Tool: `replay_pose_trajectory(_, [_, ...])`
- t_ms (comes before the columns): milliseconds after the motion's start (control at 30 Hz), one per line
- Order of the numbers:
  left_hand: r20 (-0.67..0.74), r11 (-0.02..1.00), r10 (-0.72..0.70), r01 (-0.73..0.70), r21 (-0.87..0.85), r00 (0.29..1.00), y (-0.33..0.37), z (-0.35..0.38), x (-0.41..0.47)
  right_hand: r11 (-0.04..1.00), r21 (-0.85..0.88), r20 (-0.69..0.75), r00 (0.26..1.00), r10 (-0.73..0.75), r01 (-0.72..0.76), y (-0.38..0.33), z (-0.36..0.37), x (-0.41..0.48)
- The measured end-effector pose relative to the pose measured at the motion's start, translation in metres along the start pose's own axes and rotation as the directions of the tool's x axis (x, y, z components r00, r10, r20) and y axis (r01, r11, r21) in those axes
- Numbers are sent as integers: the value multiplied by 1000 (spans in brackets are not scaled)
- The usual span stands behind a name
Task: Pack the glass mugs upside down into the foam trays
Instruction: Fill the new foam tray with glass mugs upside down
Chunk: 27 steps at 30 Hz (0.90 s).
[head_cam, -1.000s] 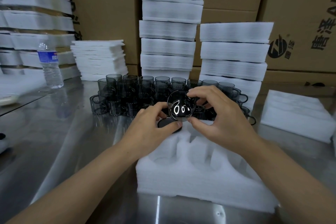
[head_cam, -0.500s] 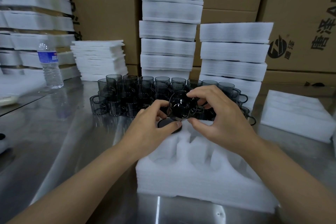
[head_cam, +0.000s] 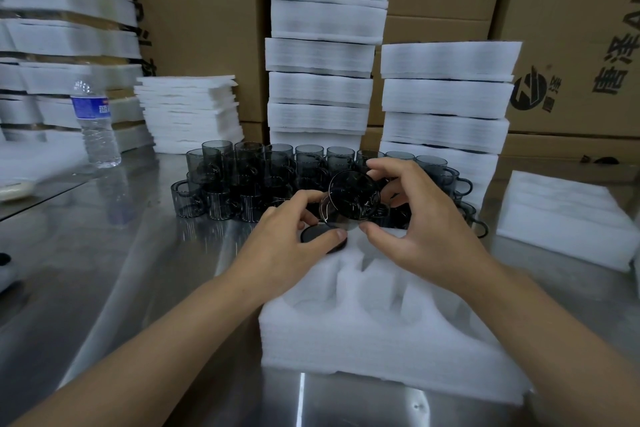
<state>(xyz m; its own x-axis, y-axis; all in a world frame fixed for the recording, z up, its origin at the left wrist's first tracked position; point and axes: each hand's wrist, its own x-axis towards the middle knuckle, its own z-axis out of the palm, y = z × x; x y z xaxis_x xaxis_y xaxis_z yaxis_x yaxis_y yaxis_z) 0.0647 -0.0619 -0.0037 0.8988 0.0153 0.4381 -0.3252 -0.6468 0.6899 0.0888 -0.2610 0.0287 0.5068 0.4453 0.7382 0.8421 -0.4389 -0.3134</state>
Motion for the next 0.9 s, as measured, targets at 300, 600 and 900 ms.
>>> replay_pose_trajectory(300, [27, 998, 27, -28, 64, 999, 2, -1, -1, 999, 44, -10, 1000, 14, -14, 0, 1, 0])
replay_pose_trajectory(600, [115, 994, 26, -38, 106, 993, 2, -4, 0, 965, 173, 13, 980, 198, -197, -5, -3, 3])
replay_pose_trajectory(900, [110, 993, 45, -56, 107, 993, 5, -4, -1, 842, 333, 126, 905, 406, -424, -3, -2, 3])
